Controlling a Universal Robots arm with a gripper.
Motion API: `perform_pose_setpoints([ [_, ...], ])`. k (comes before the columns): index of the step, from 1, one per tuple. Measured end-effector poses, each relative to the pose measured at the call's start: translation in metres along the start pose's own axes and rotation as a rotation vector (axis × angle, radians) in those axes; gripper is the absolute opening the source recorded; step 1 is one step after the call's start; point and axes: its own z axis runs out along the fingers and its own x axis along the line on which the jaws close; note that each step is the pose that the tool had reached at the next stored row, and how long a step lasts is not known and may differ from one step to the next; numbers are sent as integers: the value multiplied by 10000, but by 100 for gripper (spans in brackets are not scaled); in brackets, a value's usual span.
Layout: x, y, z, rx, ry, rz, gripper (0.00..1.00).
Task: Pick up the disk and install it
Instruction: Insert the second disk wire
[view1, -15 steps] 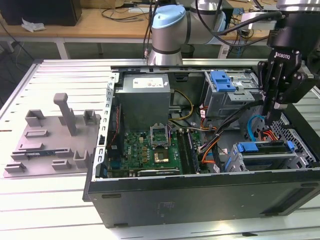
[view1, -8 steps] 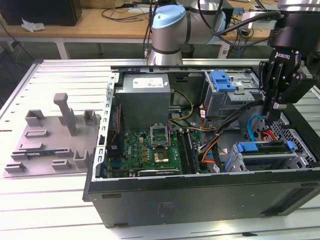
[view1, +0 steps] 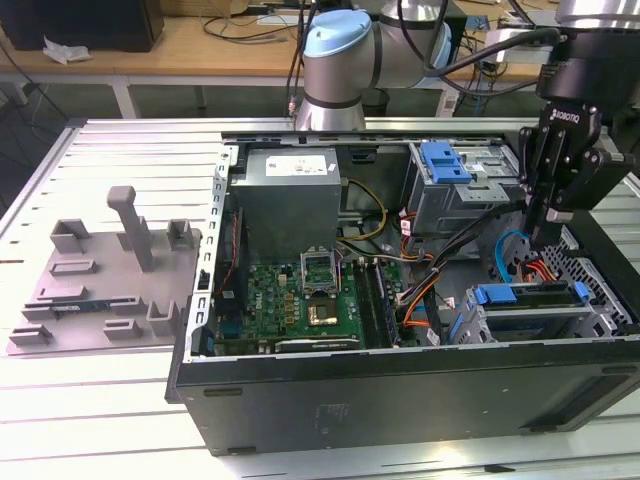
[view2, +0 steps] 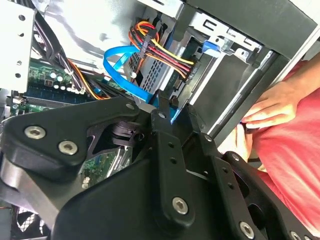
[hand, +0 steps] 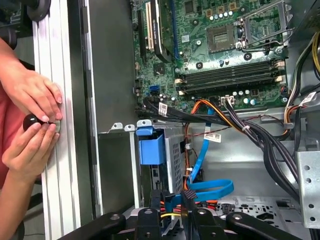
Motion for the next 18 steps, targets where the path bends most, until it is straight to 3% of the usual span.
perform_pose_setpoints([
  [8, 5, -1, 17, -34, -2, 83, 29],
  [10, 16, -3, 22, -64, -4, 157, 16],
  [18, 29, -4, 27, -100, -11, 244, 16],
])
